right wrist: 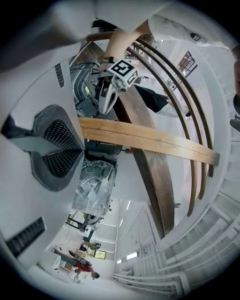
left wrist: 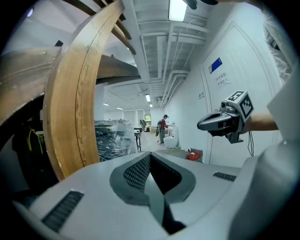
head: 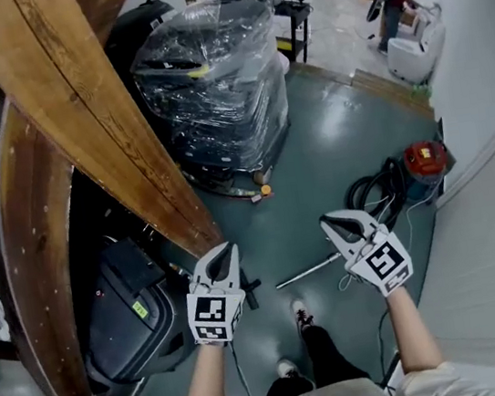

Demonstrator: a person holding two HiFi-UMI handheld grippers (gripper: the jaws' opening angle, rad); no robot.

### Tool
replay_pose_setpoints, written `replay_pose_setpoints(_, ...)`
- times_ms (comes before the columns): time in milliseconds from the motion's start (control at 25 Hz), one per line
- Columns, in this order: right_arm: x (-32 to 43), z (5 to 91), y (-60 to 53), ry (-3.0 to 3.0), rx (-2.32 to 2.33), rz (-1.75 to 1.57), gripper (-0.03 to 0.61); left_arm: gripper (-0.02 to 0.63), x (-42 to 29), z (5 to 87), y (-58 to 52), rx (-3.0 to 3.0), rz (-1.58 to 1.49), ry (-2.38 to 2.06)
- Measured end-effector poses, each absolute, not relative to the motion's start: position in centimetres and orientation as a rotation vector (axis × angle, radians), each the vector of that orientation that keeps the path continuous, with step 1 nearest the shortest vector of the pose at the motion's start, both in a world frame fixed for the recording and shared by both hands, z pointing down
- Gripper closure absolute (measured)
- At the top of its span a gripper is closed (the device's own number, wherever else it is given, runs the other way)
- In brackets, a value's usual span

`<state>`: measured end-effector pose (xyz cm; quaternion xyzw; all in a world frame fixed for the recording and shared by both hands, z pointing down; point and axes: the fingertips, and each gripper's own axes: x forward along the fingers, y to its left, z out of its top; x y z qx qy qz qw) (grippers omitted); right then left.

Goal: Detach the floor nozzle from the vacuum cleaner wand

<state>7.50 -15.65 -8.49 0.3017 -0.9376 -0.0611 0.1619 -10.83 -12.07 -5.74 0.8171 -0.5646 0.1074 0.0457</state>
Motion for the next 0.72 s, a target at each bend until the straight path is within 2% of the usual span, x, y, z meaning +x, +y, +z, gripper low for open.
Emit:
replay_pose_setpoints(280, 6.3, -14.7, -9.4, -2.730, 0.851, -0.218, 0.551, 0.612, -12.1, -13.3, -5.8, 2.477, 0.280, -1.832)
replay_pose_setpoints(720, 5.2, -20.9, 0.5, -2.772, 0.790, -0.313, 0.551, 0.612, -12.0, -19.6, 4.4, 2.508, 0.291, -1.928)
